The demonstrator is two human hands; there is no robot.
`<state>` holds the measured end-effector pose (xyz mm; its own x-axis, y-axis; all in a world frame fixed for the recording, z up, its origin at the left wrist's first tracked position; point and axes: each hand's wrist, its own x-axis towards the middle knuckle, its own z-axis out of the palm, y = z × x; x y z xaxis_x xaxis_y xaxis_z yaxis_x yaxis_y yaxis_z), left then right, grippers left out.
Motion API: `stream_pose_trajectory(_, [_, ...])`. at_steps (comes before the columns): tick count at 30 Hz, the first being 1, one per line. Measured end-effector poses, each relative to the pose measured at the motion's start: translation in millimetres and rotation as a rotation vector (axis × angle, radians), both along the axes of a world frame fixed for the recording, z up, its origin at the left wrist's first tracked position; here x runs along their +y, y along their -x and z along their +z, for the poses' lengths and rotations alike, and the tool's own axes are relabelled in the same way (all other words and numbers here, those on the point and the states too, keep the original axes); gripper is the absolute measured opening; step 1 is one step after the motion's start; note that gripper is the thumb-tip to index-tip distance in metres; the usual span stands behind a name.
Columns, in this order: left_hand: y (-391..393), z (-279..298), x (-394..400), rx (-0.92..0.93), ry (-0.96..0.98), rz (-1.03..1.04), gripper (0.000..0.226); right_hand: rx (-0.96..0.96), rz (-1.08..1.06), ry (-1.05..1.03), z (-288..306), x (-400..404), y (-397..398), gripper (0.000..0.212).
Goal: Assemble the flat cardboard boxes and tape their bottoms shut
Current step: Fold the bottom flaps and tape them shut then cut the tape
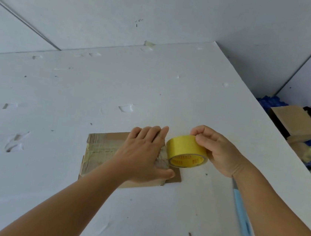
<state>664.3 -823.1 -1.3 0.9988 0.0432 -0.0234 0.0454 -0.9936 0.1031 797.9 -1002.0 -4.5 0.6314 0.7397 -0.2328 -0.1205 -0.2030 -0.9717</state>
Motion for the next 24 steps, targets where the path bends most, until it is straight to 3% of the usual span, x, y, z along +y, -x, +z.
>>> stream_pose_trajectory(6, [-2,-2,2,0.062,0.029,-0.008,0.111,-0.499,0.092,0.480,12,0,-14,0.006])
stream_pose_trajectory(10, [-5,1,3,0.085,0.107,0.000,0.105,-0.582,0.101,0.617,12,7,-6,0.009])
stream_pose_trajectory(16, [-14,11,1,0.117,0.172,0.073,0.063,-0.619,0.062,0.631,17,2,-5,0.013])
stream_pose_trajectory(21, [-46,44,8,0.342,0.161,-0.081,0.081,-0.565,0.011,0.581,17,-5,-6,0.010])
stream_pose_trajectory(24, [-67,56,3,0.577,0.387,-0.158,0.091,-0.544,-0.012,0.549,20,-7,-5,0.009])
